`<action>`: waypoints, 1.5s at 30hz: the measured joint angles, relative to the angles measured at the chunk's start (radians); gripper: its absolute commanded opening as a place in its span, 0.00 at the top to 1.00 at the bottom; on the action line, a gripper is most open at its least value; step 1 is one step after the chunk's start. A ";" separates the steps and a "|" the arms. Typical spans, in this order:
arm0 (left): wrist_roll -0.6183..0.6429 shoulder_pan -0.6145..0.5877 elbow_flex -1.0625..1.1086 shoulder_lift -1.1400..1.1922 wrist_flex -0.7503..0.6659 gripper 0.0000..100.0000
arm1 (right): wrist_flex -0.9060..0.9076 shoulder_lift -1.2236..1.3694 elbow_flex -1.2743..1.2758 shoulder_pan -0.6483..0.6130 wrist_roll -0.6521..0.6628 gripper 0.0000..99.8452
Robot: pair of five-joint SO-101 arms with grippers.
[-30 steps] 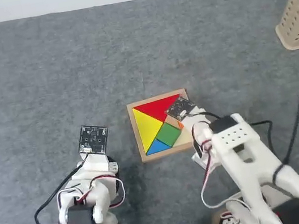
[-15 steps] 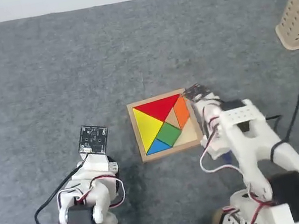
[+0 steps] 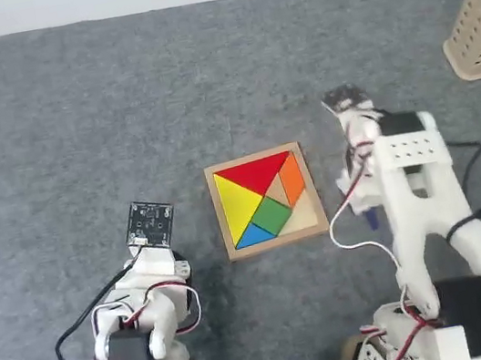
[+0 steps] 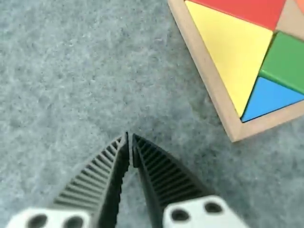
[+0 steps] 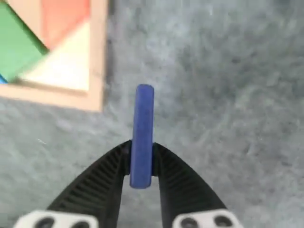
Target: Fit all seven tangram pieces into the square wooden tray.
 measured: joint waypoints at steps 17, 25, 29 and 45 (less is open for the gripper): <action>0.000 0.000 0.000 0.000 0.000 0.99 | -0.098 0.394 -0.315 -0.295 -0.671 0.98; 0.000 0.000 0.000 0.000 0.000 0.99 | -0.098 0.427 -0.322 -0.410 -0.916 0.92; 0.000 0.000 0.000 0.000 0.000 0.99 | -0.098 0.427 -0.324 -0.477 -0.930 0.87; 0.000 0.002 0.000 0.000 0.000 0.99 | 0.054 0.393 -0.324 -0.348 -0.908 0.81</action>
